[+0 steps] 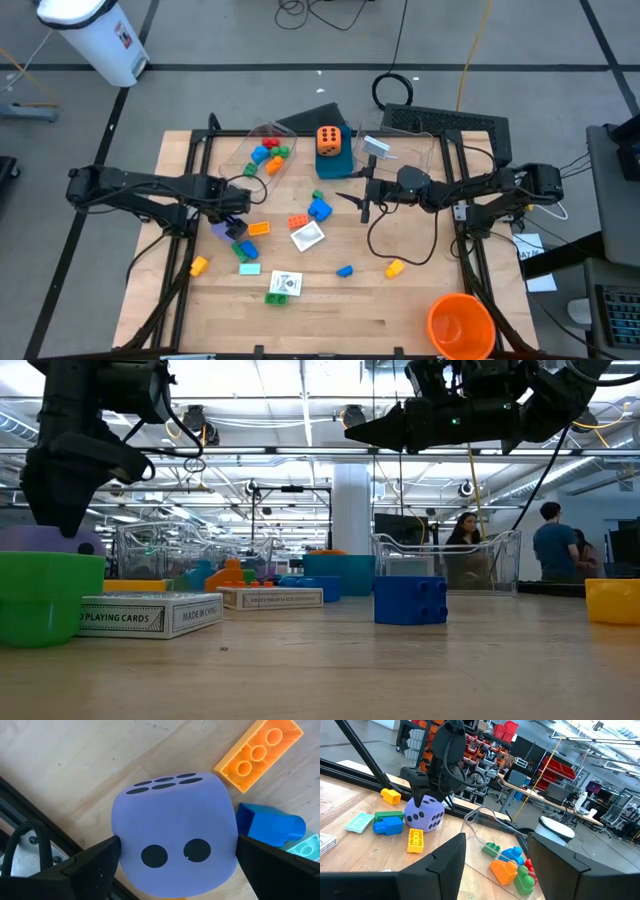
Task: Pick & Place Toys
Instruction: Put the violet dice into the blue bin
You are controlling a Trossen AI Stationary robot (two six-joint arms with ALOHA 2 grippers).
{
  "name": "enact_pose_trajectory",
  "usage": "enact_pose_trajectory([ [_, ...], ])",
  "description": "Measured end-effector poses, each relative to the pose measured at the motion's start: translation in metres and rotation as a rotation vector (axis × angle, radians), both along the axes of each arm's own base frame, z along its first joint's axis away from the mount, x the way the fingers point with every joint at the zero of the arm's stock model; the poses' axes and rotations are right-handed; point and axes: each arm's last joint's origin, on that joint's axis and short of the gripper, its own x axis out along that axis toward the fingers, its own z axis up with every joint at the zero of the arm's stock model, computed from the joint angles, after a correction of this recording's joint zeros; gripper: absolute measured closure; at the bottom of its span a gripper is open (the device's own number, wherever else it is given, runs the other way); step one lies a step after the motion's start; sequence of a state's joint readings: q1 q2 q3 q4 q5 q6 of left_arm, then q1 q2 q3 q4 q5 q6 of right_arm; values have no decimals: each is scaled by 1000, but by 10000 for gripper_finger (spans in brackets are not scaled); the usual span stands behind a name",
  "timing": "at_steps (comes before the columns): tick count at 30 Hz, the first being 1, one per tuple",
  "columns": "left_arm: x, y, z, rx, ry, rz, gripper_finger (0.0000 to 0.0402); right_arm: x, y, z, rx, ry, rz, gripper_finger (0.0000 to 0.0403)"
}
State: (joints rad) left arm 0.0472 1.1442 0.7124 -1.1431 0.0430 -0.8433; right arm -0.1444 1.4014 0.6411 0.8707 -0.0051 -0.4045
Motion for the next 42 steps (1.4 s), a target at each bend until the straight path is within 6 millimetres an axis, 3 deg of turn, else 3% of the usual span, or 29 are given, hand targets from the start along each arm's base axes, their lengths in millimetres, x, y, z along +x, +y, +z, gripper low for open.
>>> enact_pose_trajectory([
  [8,0,0,3,-2,0,-58,13,0,0,0,0,0,0,195],
  [16,5,2,27,72,-12,-4,14,0,0,0,0,0,0,195],
  [31,5,2,27,79,-12,25,14,0,0,0,0,0,0,195],
  [42,10,15,24,132,11,-92,14,0,0,0,0,1,0,195],
])
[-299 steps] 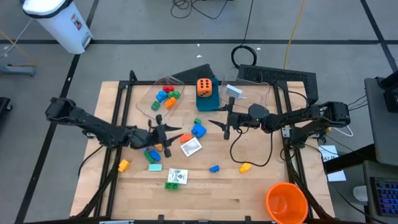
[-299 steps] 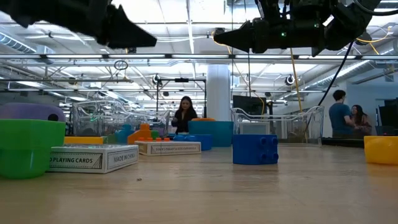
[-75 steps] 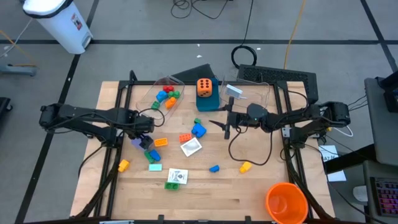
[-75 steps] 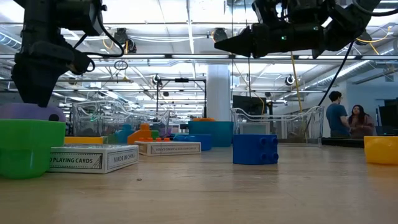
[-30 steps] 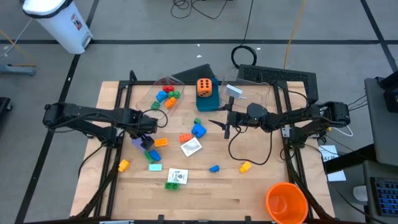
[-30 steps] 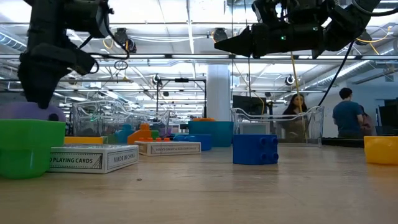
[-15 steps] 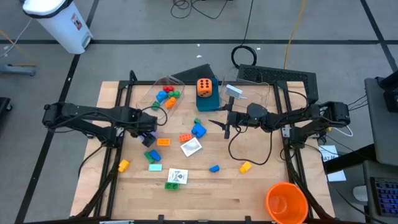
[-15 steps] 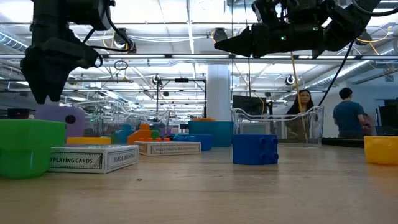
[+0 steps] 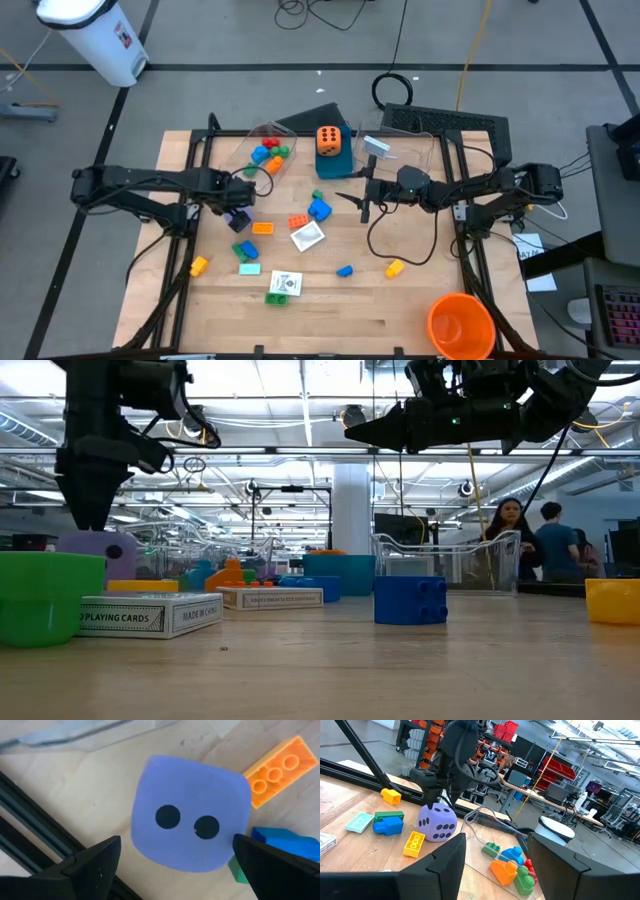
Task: Pick & Place Toys
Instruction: Put the violet dice into the blue bin
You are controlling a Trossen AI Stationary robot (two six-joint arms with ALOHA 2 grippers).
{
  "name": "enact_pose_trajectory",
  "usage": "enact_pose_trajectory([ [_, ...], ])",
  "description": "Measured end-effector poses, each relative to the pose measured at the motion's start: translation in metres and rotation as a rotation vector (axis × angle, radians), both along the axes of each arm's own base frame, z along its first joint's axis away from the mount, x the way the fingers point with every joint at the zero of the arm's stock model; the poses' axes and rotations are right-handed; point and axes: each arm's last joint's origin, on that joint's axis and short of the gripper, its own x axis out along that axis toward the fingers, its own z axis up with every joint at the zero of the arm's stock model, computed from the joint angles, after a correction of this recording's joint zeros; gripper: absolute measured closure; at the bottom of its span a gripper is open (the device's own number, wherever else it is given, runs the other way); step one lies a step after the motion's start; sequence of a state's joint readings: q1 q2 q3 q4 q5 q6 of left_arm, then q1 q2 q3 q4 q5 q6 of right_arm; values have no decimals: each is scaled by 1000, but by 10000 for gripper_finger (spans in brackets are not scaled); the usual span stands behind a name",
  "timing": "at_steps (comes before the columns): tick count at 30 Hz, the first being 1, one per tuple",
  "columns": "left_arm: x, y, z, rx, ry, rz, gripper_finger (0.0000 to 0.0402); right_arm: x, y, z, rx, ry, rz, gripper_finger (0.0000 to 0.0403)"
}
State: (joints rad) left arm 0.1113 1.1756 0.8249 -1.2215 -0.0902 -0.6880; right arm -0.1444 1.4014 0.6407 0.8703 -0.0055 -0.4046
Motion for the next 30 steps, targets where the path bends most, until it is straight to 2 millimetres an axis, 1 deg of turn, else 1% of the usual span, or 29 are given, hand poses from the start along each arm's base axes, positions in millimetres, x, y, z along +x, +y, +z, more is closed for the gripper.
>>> enact_pose_trajectory([
  [5,0,8,0,8,-8,1,14,0,0,0,0,0,0,195],
  [9,2,11,-2,-20,-39,-42,14,0,0,0,0,-1,0,195],
  [13,5,11,-6,-66,-86,-83,14,0,0,0,0,0,0,195],
  [26,6,11,-7,-72,-94,-89,14,0,0,0,0,0,0,195],
  [30,8,10,-9,-114,-90,-74,14,0,0,0,0,0,0,195],
])
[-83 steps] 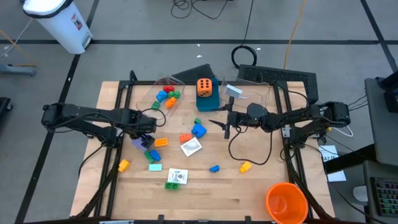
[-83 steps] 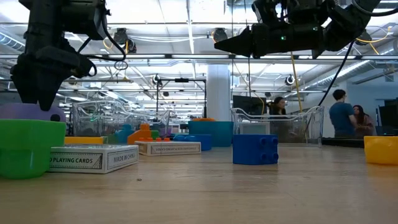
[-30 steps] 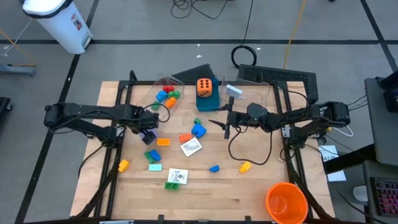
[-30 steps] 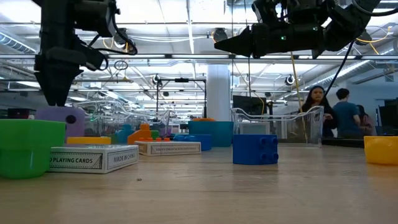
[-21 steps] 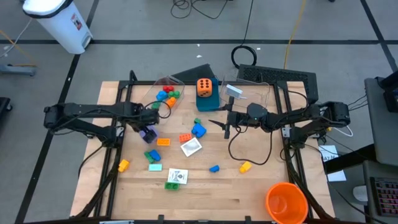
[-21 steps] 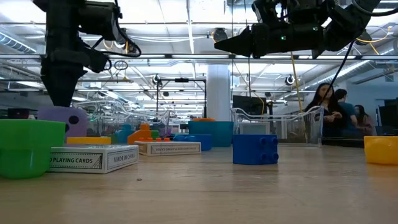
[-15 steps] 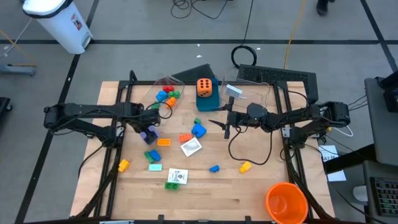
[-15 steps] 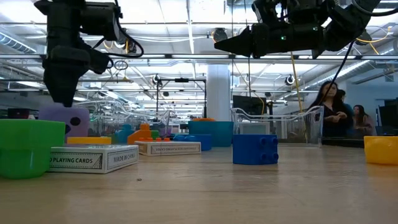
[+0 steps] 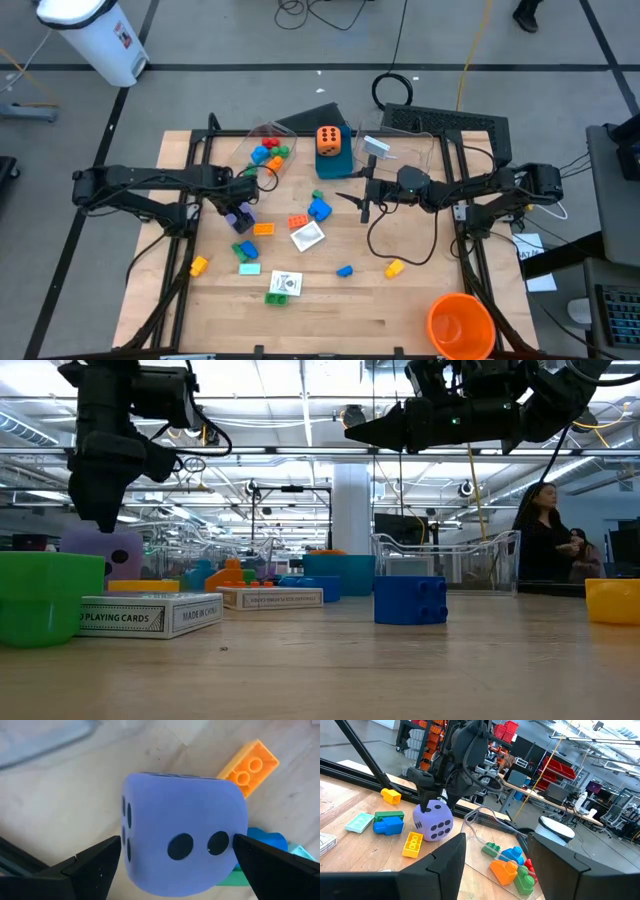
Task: Pick & Place Toys
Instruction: Put the violet dice into the blue bin
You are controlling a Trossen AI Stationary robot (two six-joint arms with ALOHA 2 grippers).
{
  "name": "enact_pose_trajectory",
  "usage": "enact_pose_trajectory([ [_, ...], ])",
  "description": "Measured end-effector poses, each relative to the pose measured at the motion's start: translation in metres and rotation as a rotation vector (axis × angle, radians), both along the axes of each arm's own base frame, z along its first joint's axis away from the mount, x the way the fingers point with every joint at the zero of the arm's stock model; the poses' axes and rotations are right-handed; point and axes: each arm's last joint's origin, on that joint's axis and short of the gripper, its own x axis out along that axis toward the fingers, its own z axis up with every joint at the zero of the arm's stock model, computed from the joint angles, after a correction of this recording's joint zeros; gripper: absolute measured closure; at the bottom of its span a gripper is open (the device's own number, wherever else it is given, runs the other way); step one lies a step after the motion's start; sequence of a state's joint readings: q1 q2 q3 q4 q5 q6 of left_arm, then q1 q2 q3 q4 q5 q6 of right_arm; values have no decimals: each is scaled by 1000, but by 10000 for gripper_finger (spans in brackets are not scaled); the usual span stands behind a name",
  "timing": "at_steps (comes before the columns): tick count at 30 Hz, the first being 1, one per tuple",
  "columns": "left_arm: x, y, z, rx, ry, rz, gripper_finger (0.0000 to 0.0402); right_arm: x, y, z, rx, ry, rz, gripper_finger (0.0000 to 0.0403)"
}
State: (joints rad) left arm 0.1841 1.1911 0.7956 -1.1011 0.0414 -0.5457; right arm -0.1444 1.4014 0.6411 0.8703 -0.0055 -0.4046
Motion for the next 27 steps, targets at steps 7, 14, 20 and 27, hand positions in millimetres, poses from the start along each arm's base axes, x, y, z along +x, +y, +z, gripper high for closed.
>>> enact_pose_trajectory([
  [7,12,0,-12,-87,26,-35,14,0,0,0,0,0,0,195],
  [14,16,1,-15,-88,24,-56,14,0,0,0,0,0,0,195],
  [20,15,1,-15,-84,18,-70,19,0,0,0,0,0,0,195],
  [27,15,1,-15,-79,17,-78,99,0,0,0,0,0,0,195],
])
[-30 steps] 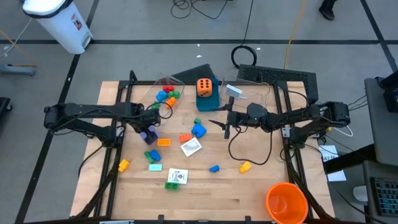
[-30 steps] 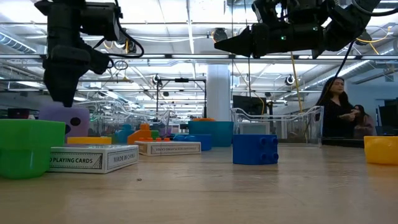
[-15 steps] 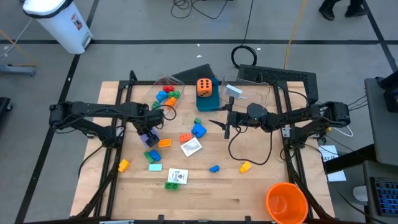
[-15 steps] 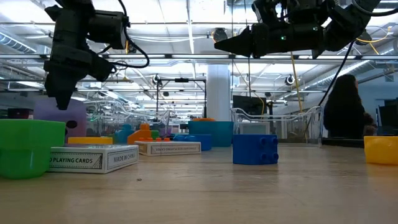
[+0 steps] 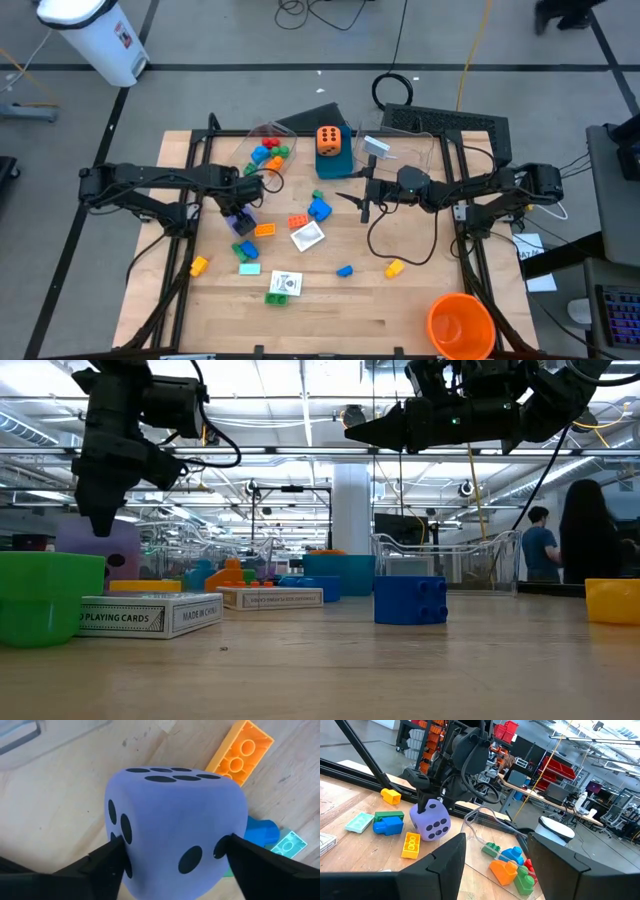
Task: Pick & Place Toys
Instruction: Put the violet dice into the blue bin
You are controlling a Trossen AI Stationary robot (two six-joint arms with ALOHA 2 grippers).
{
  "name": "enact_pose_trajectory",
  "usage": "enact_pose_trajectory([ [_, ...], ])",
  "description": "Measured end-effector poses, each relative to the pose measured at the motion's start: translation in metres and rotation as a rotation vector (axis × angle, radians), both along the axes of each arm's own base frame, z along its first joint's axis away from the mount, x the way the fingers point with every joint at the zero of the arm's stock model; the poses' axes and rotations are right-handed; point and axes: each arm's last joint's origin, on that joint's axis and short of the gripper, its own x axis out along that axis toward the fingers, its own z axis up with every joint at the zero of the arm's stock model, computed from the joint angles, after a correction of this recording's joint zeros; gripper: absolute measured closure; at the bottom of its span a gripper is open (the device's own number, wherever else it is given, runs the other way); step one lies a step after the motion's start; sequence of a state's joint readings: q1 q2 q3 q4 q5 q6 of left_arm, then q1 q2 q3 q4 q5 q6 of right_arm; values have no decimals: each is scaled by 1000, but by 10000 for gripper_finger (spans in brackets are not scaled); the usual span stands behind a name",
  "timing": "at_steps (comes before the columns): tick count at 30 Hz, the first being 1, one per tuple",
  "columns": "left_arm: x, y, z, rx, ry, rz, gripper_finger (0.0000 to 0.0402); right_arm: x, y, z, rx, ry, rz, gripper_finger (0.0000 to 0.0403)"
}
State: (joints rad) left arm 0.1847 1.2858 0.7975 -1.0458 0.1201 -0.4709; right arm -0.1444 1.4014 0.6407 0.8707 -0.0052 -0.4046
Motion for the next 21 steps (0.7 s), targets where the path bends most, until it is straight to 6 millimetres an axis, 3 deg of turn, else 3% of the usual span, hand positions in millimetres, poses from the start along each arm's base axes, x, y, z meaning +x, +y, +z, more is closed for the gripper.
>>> enact_pose_trajectory([
  [3,0,0,0,1,-2,-20,135,0,0,0,0,0,0,195],
  [9,-1,-1,3,5,-22,-49,153,0,0,0,-1,0,0,195],
  [17,6,-3,28,6,-117,-77,188,0,0,0,-4,0,-1,195],
  [21,7,-5,29,11,-119,-105,224,0,0,0,-4,0,-2,195],
])
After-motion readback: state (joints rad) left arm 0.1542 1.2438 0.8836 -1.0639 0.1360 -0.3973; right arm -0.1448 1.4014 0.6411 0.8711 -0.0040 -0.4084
